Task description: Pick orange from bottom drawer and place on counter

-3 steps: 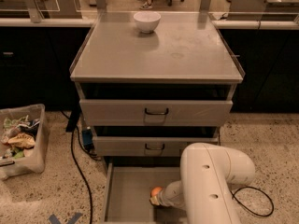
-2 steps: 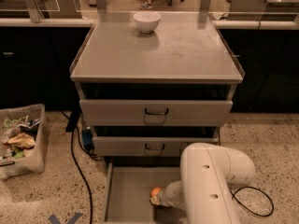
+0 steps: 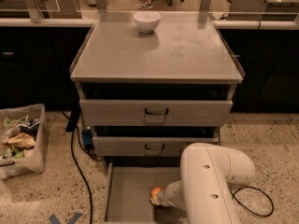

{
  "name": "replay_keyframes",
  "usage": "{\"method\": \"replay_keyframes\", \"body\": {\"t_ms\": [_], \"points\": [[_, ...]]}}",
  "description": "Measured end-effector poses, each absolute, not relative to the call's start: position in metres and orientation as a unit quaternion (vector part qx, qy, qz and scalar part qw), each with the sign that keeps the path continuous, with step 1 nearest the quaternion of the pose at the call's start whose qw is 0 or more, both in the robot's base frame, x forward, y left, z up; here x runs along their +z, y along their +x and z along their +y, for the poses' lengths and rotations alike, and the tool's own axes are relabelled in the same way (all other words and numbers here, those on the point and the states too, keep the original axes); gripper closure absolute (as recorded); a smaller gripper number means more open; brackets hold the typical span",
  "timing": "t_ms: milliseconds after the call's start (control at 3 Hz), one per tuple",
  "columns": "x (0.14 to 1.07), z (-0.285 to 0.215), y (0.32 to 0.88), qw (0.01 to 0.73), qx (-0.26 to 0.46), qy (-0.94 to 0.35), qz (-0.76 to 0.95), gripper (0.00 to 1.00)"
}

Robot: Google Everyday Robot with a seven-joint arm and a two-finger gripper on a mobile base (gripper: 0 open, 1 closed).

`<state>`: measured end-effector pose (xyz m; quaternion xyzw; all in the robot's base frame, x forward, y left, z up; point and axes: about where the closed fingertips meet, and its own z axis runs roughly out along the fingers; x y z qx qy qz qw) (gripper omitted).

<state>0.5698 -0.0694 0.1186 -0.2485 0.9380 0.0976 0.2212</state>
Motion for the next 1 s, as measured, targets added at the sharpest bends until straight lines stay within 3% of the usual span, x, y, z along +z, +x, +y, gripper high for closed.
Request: {"method": "replay_keyframes", "body": {"t_ms": [333, 667, 1000], "points": [[0.132, -0.069, 0.571, 0.216, 0.126, -0.257, 0.933, 1.00], [0.176, -0.071, 0.610, 0.270, 0.184, -0.270, 0.906, 1.00], [0.232, -0.104, 0.659, 0.340, 0.247, -0.200, 0.885, 1.00]]}}
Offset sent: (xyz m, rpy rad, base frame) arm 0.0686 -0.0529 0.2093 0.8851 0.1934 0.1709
